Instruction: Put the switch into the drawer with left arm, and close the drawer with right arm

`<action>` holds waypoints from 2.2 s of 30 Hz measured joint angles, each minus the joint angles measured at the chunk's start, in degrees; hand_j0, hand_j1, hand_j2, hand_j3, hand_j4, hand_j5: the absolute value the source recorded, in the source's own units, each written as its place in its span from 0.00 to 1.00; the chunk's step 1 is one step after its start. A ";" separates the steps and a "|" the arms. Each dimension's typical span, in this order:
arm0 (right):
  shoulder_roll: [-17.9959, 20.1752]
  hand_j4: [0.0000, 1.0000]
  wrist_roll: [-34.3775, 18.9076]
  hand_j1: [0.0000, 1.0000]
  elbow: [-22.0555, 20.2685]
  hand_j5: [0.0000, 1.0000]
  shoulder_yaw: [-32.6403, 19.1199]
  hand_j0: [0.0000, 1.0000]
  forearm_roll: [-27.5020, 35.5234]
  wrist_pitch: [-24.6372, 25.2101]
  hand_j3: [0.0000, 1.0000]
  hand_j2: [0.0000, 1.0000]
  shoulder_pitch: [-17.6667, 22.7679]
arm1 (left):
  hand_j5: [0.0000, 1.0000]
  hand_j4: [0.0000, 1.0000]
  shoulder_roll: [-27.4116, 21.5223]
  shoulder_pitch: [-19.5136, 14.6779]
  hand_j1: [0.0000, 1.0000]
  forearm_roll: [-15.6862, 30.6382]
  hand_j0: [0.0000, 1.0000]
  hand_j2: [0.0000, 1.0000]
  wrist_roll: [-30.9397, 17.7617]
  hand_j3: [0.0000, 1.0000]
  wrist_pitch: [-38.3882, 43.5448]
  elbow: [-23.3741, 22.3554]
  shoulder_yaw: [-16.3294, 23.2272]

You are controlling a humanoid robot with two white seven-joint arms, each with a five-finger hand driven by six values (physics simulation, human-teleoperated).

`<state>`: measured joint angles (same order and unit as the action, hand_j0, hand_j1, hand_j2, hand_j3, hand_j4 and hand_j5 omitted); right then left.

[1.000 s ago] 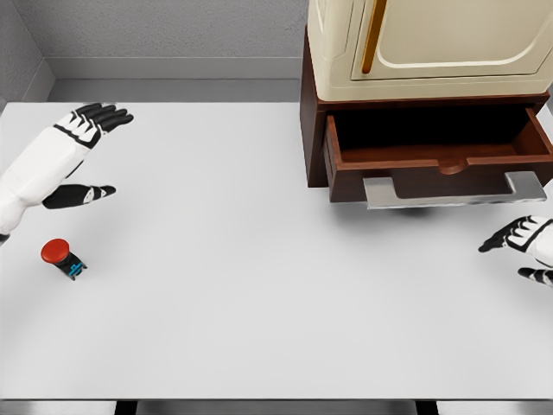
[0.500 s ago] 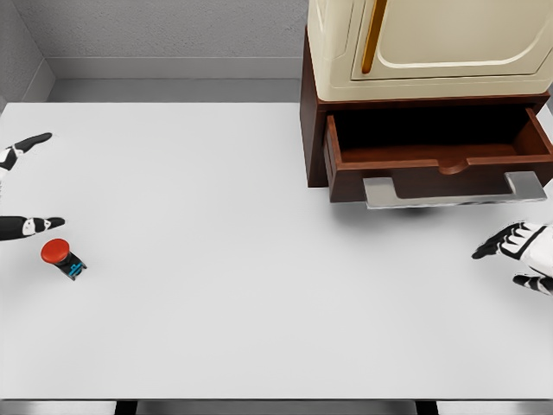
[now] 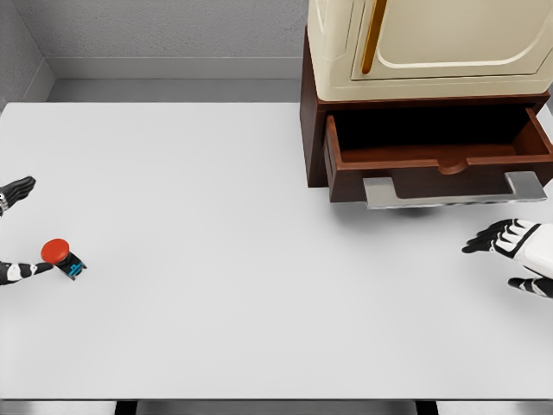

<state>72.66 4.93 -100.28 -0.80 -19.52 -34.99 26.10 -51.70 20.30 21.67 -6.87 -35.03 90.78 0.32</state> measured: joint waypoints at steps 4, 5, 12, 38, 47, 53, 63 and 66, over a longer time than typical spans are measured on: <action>0.22 0.76 -0.13 0.76 0.62 0.76 -1.09 0.76 0.22 0.00 0.76 0.76 0.00 | 1.00 1.00 -0.11 -0.09 1.00 0.17 1.00 1.00 0.00 1.00 0.00 0.57 2.54; 0.16 0.75 -0.17 0.75 0.62 0.75 -1.42 0.75 0.24 0.00 0.75 0.75 0.00 | 1.00 1.00 -0.10 -0.35 1.00 0.31 1.00 1.00 0.00 1.00 0.00 0.62 3.31; -0.15 0.72 -0.29 0.72 0.73 0.72 -2.49 0.72 0.27 0.00 0.72 0.72 0.00 | 1.00 1.00 0.39 -1.14 1.00 4.35 1.00 1.00 0.07 1.00 0.00 -0.04 7.84; 0.62 0.73 -0.13 0.73 1.61 0.73 -2.68 0.73 0.13 0.00 0.73 0.73 0.00 | 0.91 0.91 5.88 -3.96 0.91 8.27 0.91 0.91 0.01 0.91 0.01 -9.26 10.09; 0.63 0.73 -0.12 0.73 1.55 0.73 -2.63 0.73 0.14 0.00 0.73 0.73 0.00 | 0.67 0.67 5.91 -3.96 0.67 7.97 0.67 0.67 0.01 0.67 0.01 -9.38 10.74; 0.56 0.73 -0.11 0.73 1.49 0.73 -2.61 0.73 0.16 0.00 0.73 0.73 0.00 | 0.60 0.60 5.91 -3.96 0.60 7.80 0.60 0.60 0.01 0.60 0.01 -9.36 10.82; 0.43 0.73 -0.12 0.73 1.46 0.73 -2.61 0.73 0.17 0.00 0.73 0.73 0.00 | 0.48 0.48 5.93 -4.04 0.48 6.47 0.48 0.48 0.00 0.48 0.01 -9.23 10.72; 0.44 0.73 -0.12 0.73 1.49 0.73 -2.61 0.73 0.17 0.00 0.73 0.73 0.00 | 0.45 0.45 5.80 -4.13 0.45 6.33 0.45 0.45 0.00 0.45 0.01 -8.94 10.54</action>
<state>73.10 4.81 -98.79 -3.41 -19.35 -34.99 26.10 -45.91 16.17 28.00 -6.87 -35.02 81.83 10.86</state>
